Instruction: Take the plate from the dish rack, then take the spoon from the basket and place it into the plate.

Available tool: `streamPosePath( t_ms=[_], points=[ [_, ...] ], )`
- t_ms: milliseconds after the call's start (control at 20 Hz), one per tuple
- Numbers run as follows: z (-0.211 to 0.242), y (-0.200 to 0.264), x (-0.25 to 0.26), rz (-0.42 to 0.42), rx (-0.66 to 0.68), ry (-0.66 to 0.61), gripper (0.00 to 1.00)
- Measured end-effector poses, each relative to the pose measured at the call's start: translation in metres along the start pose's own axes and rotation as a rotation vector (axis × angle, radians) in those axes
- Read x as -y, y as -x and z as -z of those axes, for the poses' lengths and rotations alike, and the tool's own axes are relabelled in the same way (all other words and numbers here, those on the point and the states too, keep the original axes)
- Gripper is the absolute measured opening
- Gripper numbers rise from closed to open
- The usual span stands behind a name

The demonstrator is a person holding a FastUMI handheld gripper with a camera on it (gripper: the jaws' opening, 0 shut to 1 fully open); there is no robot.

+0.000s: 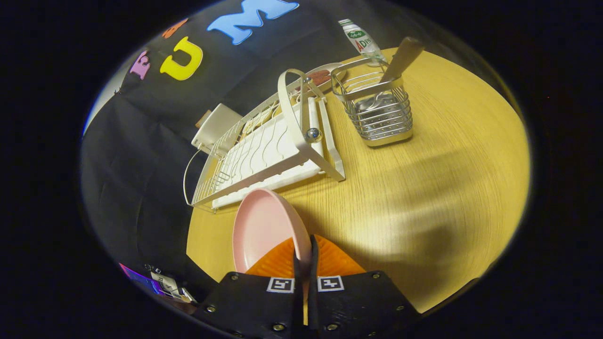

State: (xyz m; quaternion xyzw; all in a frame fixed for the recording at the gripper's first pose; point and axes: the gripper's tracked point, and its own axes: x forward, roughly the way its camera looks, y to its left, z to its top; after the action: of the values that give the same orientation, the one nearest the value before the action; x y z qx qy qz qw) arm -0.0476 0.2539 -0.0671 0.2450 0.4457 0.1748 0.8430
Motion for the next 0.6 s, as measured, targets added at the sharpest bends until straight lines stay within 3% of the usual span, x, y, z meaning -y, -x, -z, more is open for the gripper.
streamPosePath(
  t_ms=[250,400,500,600],
  points=[
    [-0.007,-0.001,0.015,0.08,0.022,0.012,0.11],
    [-0.01,0.008,0.016,0.092,0.031,0.083,0.15],
    [-0.019,0.02,0.015,0.113,0.068,0.122,0.27],
    [-0.037,0.037,0.019,0.163,0.146,0.194,0.27]
  ],
)
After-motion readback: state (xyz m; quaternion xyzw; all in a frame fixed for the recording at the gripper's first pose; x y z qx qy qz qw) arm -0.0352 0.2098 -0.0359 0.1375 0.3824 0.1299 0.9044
